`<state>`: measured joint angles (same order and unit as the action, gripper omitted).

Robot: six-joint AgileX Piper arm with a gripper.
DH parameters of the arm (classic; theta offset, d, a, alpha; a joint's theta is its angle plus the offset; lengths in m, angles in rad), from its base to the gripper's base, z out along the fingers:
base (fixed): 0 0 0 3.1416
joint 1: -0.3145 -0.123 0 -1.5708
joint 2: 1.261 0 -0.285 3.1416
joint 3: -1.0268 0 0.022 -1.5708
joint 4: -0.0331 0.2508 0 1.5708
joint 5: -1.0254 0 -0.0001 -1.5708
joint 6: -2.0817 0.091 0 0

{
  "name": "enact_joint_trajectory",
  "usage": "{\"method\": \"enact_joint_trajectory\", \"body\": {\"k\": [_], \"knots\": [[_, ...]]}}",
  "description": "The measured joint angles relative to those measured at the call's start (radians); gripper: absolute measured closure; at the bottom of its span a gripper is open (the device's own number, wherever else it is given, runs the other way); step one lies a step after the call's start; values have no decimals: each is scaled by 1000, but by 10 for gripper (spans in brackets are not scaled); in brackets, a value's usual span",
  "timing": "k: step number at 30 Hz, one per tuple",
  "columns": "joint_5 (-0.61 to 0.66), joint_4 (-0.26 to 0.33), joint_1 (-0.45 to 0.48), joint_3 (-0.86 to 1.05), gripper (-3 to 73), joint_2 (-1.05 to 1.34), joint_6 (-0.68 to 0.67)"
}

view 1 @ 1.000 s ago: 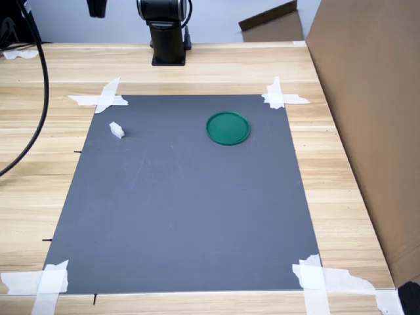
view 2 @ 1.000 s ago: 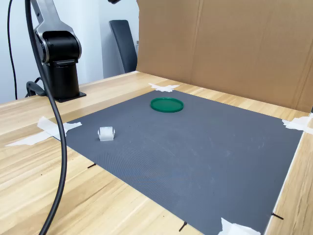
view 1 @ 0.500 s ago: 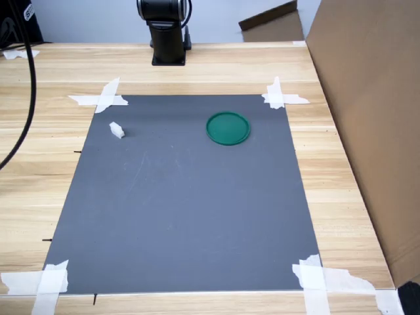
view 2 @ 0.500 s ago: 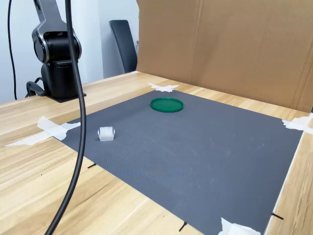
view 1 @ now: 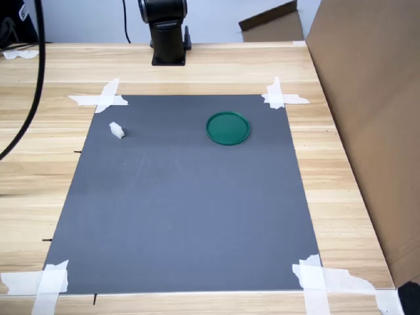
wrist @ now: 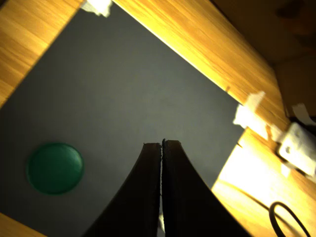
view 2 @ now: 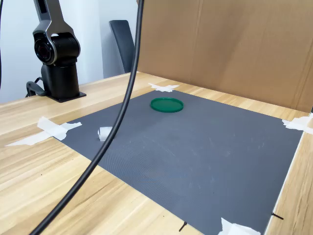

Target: Grasp a white terminal and put it in the green lid.

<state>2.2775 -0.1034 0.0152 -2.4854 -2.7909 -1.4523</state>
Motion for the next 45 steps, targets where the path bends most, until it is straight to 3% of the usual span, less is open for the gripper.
{"method": "enact_joint_trajectory", "body": {"k": [7,18,23,27,31,38,41,45], "knots": [[0,58,-120,-34,723,-29,8],[0,78,-131,3,723,10,7],[0,93,-131,151,723,80,2],[0,80,-131,269,723,150,-1],[-1,12,-131,414,723,224,48],[-5,17,-31,456,723,247,50],[-7,25,56,464,723,250,-19],[-8,36,106,493,723,251,-66]]}}
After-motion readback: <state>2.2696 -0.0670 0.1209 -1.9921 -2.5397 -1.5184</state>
